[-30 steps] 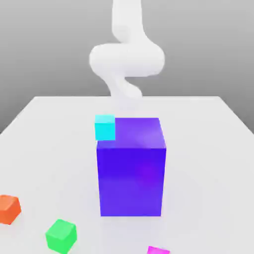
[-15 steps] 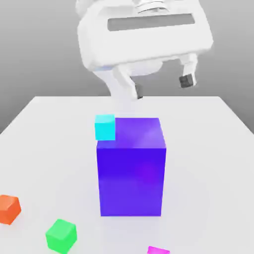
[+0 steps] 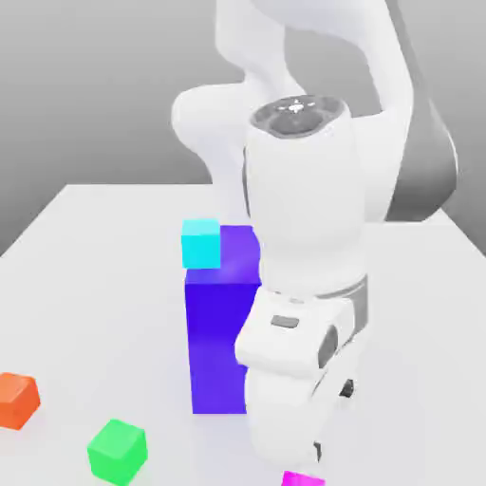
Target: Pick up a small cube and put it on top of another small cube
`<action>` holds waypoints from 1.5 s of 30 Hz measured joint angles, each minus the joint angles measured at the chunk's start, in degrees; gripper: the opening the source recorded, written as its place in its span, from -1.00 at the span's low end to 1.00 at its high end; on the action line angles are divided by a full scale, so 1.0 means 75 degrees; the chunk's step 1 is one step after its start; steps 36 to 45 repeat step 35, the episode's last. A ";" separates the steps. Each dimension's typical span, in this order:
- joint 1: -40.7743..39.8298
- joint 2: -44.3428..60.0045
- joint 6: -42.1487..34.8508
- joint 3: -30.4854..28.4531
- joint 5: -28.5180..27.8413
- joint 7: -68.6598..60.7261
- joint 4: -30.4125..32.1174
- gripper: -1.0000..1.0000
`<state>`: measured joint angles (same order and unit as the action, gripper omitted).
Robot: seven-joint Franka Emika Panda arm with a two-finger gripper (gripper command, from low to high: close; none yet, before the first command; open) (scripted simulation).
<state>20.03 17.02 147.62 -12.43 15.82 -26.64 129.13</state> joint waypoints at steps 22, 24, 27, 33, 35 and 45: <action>-0.0364 0.0159 0.0259 -0.0717 -0.0776 -0.0323 0.0446 -1.00; -0.0683 -0.0244 0.0157 -0.1159 -0.0833 -0.0201 0.0762 -1.00; -0.1188 -0.0762 0.0086 -0.1819 -0.0894 -0.0045 0.1236 -1.00; -0.1832 0.0277 0.1024 -0.1328 0.0209 -0.0803 0.1264 1.00; -0.1832 0.0277 0.1023 -0.1328 0.0209 -0.0804 0.1264 1.00; -0.1832 0.0277 0.1023 -0.1328 0.0209 -0.0804 0.1264 1.00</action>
